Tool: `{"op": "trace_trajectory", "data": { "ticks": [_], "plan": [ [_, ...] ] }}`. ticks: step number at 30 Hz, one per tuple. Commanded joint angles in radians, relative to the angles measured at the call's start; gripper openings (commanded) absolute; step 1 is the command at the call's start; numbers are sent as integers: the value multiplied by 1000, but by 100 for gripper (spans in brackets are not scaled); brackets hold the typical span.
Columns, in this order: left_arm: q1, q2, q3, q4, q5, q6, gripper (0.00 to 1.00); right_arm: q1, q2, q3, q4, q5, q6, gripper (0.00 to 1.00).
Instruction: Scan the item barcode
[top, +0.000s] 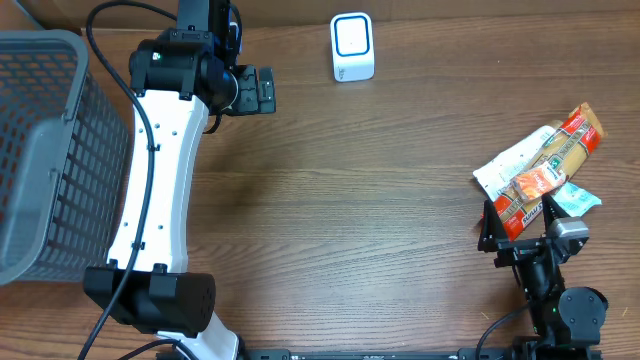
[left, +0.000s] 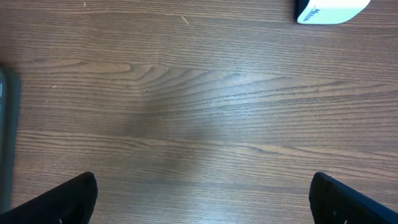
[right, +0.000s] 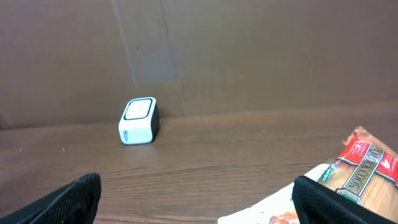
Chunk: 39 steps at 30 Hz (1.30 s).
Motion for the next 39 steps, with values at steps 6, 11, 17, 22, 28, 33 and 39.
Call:
{"op": "trace_trajectory", "data": {
  "ticks": [6, 11, 17, 22, 28, 33, 39],
  "plan": [
    [2, 8, -3, 0, -5, -7, 100, 6, -32, -11, -29, -3, -4, 100],
    [2, 8, -3, 0, -5, -7, 100, 6, -30, -10, -57, -3, -4, 100],
    [2, 8, -3, 0, -5, -7, 100, 6, -30, -10, -57, -2, -4, 100],
    [2, 8, -3, 0, -5, -6, 100, 6, -30, -10, -57, -3, -4, 100],
    [2, 8, -3, 0, -5, -7, 100, 6, -30, -10, -57, -2, -4, 100],
    [2, 8, -3, -41, -9, 16, 100, 6, -30, -10, -57, -2, -4, 100],
    [2, -42, -16, 45, 0, 24, 100, 6, -30, -10, -57, -3, -4, 100]
  ]
}}
